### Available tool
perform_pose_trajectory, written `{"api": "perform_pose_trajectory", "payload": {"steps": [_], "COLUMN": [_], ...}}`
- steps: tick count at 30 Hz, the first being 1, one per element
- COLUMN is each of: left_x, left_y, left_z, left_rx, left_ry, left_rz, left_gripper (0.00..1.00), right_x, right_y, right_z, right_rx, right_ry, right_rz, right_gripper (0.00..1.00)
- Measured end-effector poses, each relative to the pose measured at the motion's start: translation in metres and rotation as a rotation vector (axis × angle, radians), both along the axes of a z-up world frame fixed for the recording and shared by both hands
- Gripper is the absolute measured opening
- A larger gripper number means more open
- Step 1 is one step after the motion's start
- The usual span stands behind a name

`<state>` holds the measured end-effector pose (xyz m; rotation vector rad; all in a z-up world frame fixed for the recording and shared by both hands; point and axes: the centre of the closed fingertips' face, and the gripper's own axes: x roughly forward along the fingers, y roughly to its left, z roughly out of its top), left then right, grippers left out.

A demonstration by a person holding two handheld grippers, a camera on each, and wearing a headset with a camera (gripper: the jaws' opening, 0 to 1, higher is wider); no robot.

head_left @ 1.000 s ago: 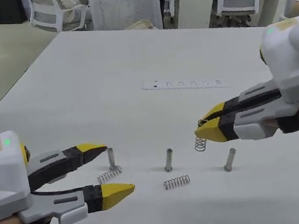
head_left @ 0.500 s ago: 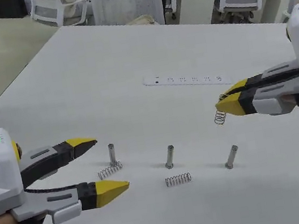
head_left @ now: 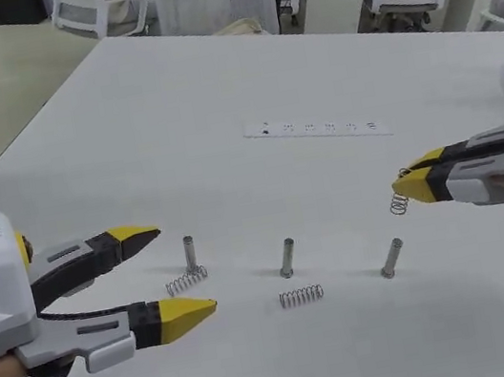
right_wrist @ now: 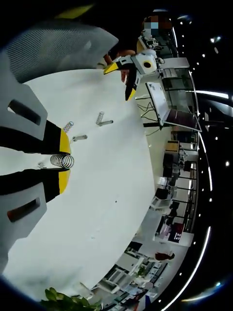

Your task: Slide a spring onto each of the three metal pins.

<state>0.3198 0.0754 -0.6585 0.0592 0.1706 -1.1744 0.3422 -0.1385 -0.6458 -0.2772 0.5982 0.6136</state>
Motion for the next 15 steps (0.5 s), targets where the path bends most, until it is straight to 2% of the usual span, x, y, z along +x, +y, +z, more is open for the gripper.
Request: {"api": "perform_pose_trajectory", "payload": {"steps": [4,15], "left_x": [0.000,0.002], "left_y": [0.002,0.006], "left_z": [-0.002,-0.004], "left_rx": [0.000,0.001], "left_ry": [0.005,0.010], "left_rz": [0.005,0.021], "left_gripper": [0.61,0.62], "right_x": [0.002,0.007], "right_y": [-0.009,-0.015], "right_z": [-0.012,-0.031], "right_rx": [0.012,0.031], "right_ry": [0.008,0.028], "right_rz": [-0.030,-0.059], "right_gripper": [0.07,0.07]}}
